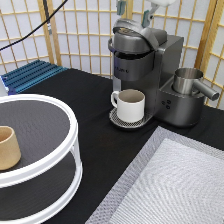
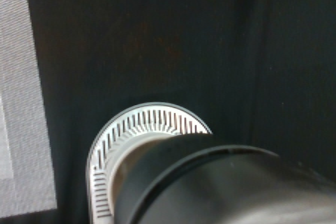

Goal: Make coffee

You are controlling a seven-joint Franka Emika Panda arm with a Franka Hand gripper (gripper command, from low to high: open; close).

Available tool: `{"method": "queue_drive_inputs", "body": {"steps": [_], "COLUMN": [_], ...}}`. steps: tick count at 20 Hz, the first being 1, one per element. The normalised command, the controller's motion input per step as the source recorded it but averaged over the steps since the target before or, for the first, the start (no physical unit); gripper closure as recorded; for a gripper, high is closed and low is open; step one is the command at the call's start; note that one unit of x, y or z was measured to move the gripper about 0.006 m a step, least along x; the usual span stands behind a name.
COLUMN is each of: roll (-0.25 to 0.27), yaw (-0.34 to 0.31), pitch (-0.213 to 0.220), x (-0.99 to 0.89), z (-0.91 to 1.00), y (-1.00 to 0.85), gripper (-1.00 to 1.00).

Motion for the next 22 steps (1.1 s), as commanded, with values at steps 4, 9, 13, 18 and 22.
{"method": "queue_drive_inputs", "body": {"steps": [4,9,13,18,22], "roll": [-0.036,-0.003,0.005,-0.021,-0.090], "yaw": [0.000,0.000,0.000,-0.010,-0.040], "pitch": [-0.061,-0.044,-0.044,-0.091,-0.212], "x": [-0.18,-0.45,-0.69,-0.75,-0.45], "z": [-0.48,-0.45,-0.39,-0.06,0.35], "y": [-0.21,-0.44,-0.55,-0.12,0.58], "gripper": [-1.00,-1.00,-1.00,-1.00,-1.00]}}
